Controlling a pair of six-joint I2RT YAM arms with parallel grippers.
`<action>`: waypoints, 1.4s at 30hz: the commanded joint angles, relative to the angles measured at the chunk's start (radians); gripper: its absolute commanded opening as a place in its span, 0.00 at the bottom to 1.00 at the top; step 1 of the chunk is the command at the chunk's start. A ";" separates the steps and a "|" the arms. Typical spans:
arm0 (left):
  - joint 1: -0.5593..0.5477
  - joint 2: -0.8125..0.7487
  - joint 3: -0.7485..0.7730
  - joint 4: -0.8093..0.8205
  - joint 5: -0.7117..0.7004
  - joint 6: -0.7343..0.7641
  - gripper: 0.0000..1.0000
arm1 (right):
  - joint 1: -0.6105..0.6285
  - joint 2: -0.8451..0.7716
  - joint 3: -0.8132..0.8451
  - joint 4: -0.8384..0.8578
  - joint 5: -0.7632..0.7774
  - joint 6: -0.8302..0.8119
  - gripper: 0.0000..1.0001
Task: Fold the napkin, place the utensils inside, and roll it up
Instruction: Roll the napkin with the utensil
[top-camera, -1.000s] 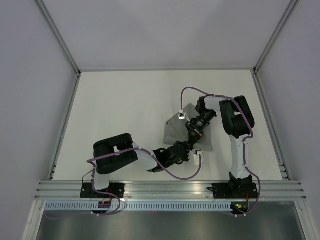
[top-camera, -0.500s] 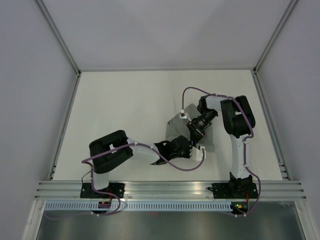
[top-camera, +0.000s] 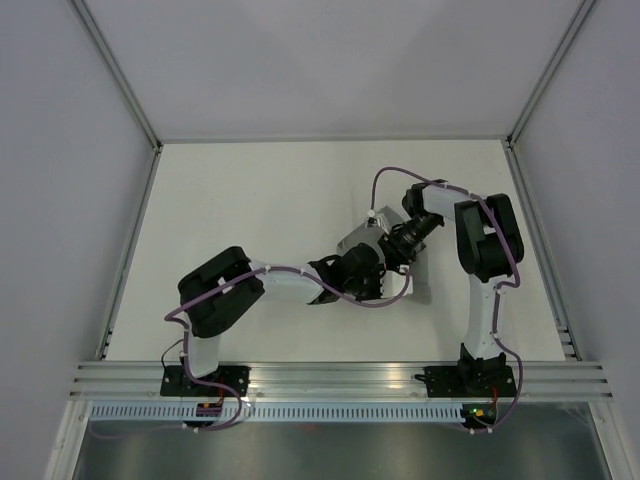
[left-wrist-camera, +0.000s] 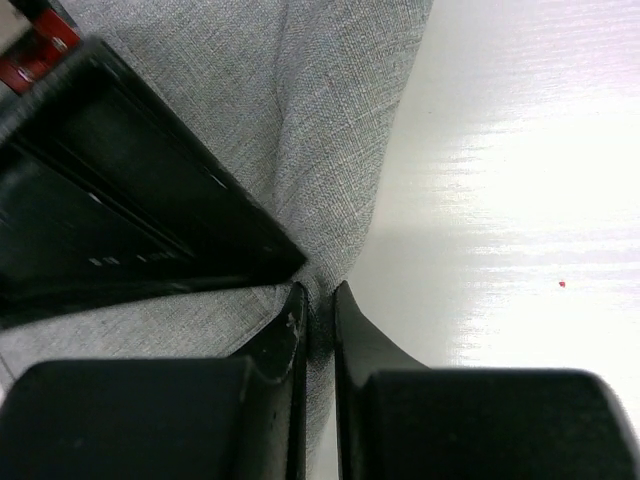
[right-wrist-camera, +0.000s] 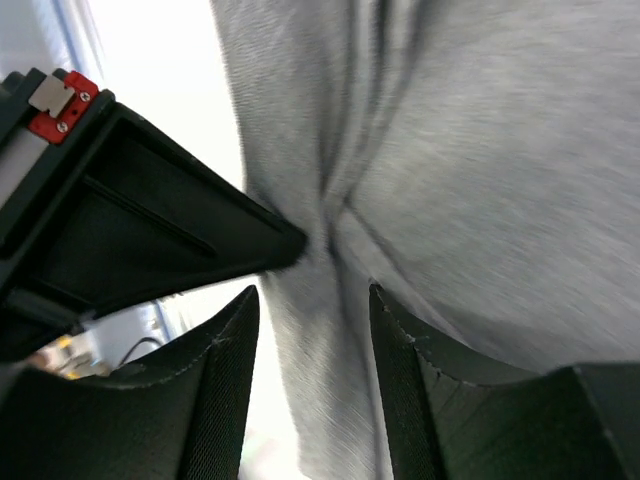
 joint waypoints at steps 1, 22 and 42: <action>0.008 0.068 -0.009 -0.212 0.176 -0.111 0.02 | -0.048 -0.077 0.016 0.141 0.018 0.019 0.55; 0.205 0.300 0.284 -0.508 0.596 -0.280 0.02 | -0.326 -0.592 -0.390 0.547 -0.006 -0.014 0.58; 0.269 0.459 0.471 -0.659 0.701 -0.407 0.02 | 0.142 -0.856 -0.797 0.954 0.339 0.079 0.66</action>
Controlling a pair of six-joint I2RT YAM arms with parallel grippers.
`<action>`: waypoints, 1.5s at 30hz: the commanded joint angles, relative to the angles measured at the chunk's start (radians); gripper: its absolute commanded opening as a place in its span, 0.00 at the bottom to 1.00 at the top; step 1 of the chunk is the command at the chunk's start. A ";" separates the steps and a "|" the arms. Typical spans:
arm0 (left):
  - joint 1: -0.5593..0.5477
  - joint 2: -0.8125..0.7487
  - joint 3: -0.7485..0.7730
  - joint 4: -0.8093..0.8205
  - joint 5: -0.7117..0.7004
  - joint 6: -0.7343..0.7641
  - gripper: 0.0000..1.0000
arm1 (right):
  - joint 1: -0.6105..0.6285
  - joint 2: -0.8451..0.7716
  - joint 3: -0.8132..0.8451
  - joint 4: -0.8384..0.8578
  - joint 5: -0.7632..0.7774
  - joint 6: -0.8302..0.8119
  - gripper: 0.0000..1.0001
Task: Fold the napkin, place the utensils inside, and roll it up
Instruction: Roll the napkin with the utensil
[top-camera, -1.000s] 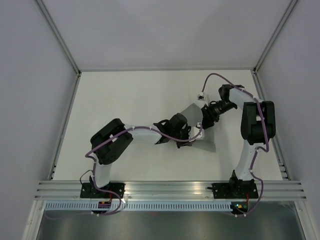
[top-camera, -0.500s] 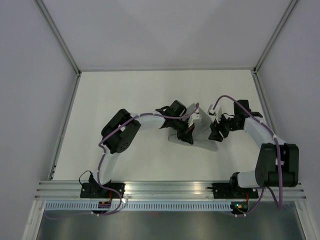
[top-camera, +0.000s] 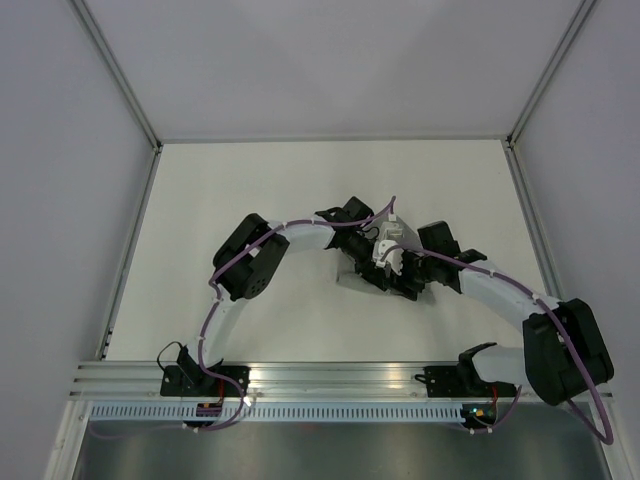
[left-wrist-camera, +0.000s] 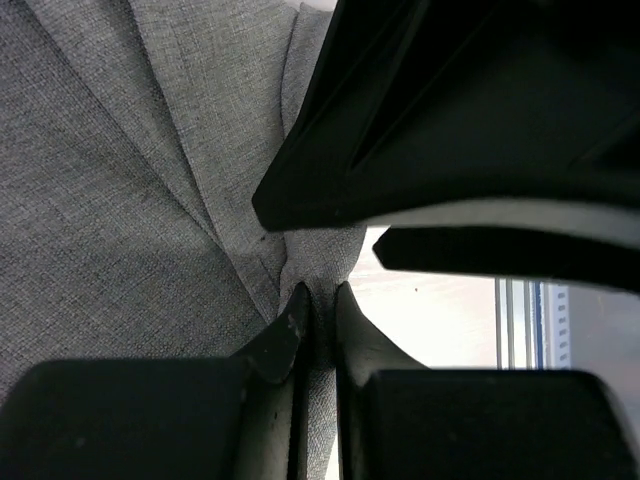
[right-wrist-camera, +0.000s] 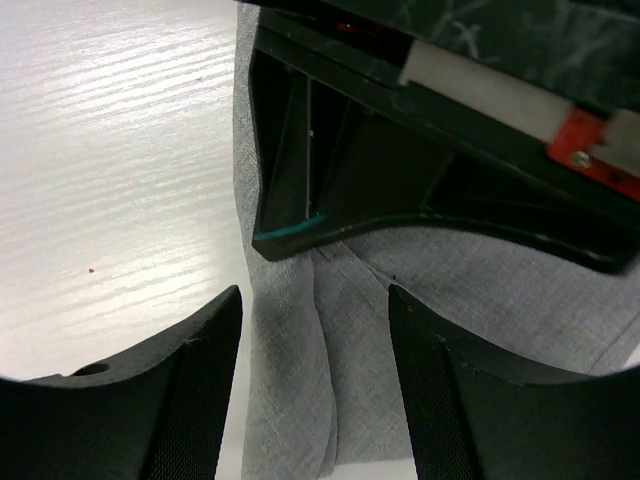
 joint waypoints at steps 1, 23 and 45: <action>-0.006 0.097 -0.040 -0.162 -0.122 -0.034 0.02 | 0.036 0.029 -0.010 0.081 0.044 0.025 0.66; 0.026 -0.038 -0.092 -0.030 -0.149 -0.136 0.36 | 0.056 0.271 0.102 -0.070 -0.055 0.011 0.18; 0.109 -0.285 -0.273 0.258 -0.150 -0.325 0.43 | -0.067 0.603 0.367 -0.429 -0.203 -0.193 0.15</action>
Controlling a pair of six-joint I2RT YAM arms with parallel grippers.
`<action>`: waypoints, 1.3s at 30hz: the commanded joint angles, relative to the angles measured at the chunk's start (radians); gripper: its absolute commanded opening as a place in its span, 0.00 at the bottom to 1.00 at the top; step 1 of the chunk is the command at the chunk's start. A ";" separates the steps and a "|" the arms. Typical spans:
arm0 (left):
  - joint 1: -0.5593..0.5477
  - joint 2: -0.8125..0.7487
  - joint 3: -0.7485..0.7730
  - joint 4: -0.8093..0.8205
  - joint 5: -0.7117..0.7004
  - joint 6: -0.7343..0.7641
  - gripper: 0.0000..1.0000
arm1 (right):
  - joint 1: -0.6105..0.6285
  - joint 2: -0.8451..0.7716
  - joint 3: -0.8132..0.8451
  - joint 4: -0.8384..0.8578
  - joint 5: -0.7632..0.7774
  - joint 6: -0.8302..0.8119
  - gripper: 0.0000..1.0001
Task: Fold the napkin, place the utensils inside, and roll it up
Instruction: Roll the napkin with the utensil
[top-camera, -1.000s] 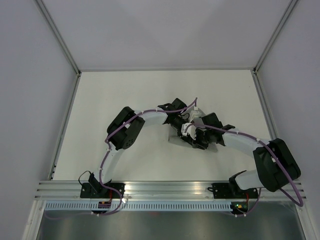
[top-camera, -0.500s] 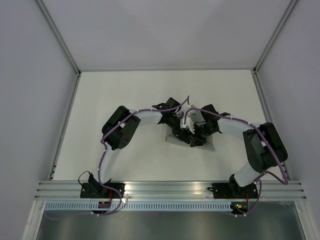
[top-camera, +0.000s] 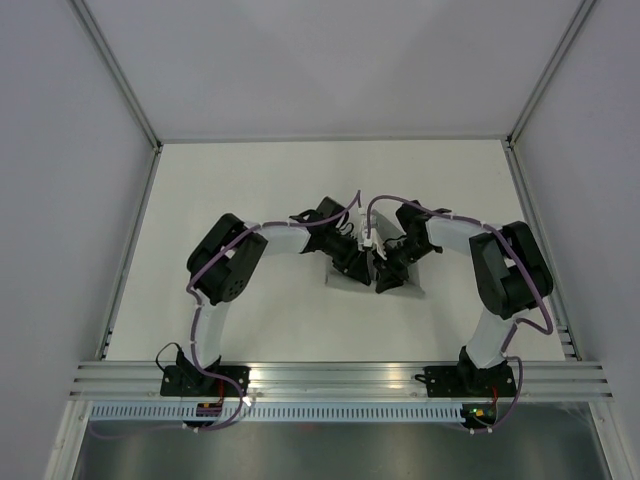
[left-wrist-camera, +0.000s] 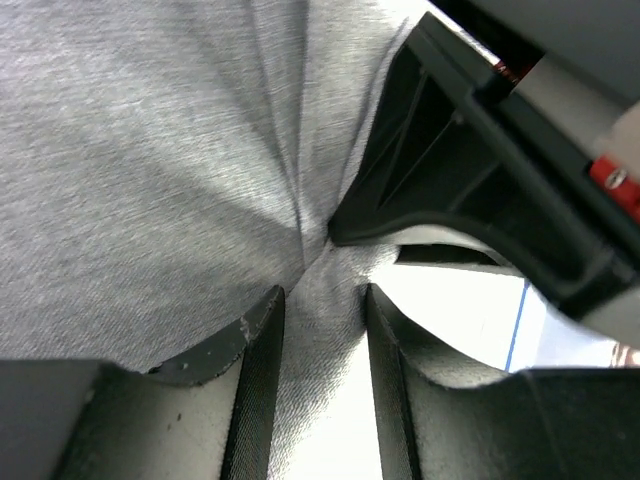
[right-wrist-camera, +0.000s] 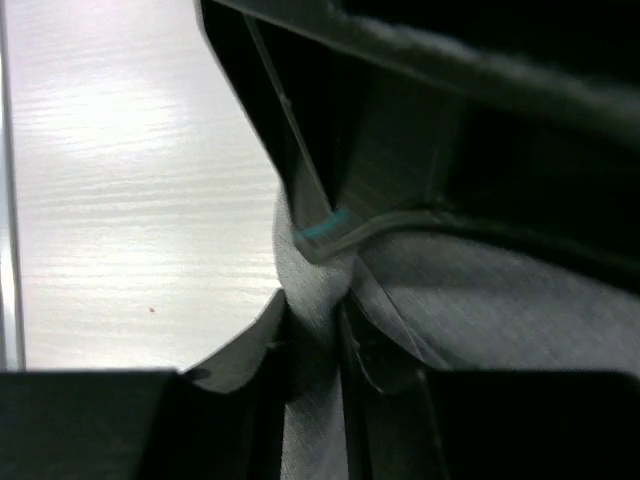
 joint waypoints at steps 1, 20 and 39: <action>0.033 -0.168 -0.058 0.129 -0.022 -0.040 0.44 | -0.048 0.115 0.020 -0.109 0.062 -0.021 0.15; 0.092 -0.580 -0.444 0.480 -0.350 -0.043 0.44 | -0.067 0.336 0.229 -0.272 0.054 -0.020 0.15; -0.465 -0.418 -0.499 0.614 -1.079 0.599 0.47 | -0.079 0.500 0.384 -0.405 0.025 -0.031 0.15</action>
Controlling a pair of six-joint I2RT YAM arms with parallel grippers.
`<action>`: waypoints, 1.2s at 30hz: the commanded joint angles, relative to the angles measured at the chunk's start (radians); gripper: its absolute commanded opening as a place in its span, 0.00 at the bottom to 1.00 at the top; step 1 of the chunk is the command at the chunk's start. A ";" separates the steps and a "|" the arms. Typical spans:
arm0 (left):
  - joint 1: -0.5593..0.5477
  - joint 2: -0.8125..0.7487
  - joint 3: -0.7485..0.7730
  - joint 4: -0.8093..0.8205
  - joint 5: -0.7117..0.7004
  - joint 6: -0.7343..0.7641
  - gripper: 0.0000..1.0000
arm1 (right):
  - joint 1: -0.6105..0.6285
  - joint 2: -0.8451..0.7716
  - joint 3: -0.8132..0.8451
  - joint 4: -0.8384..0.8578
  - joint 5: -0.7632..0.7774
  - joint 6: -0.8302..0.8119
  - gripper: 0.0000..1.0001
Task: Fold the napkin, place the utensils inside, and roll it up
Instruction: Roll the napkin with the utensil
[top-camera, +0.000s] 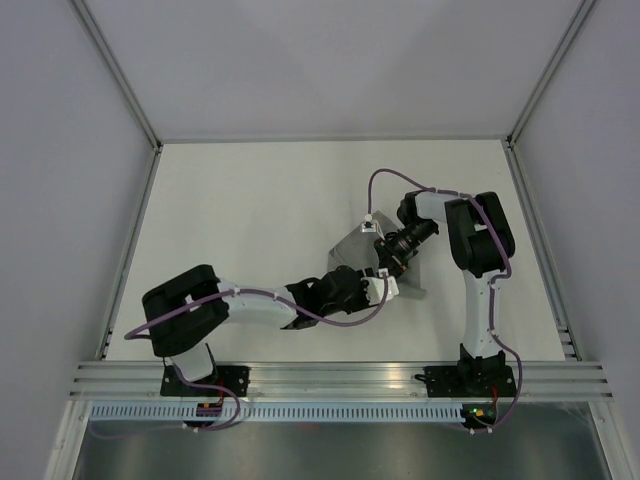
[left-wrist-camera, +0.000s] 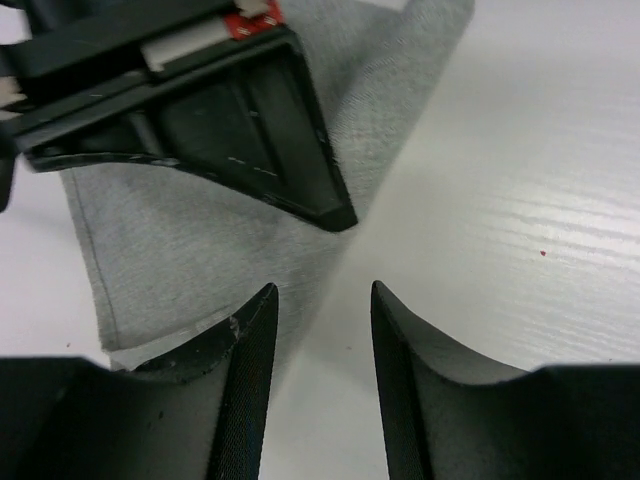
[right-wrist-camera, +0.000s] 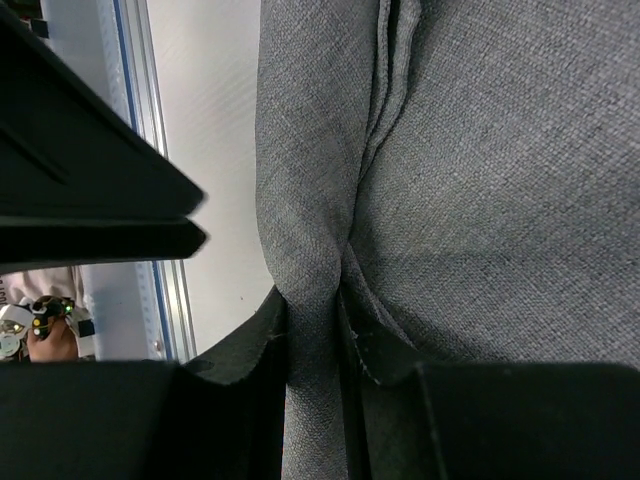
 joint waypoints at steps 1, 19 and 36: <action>-0.043 0.068 0.058 0.075 -0.112 0.170 0.48 | 0.001 0.076 -0.009 0.083 0.194 -0.057 0.15; -0.066 0.274 0.097 0.123 -0.144 0.252 0.50 | 0.000 0.119 0.034 0.041 0.191 -0.065 0.14; 0.023 0.326 0.206 -0.236 0.135 0.104 0.02 | -0.005 0.077 0.037 0.040 0.173 -0.045 0.32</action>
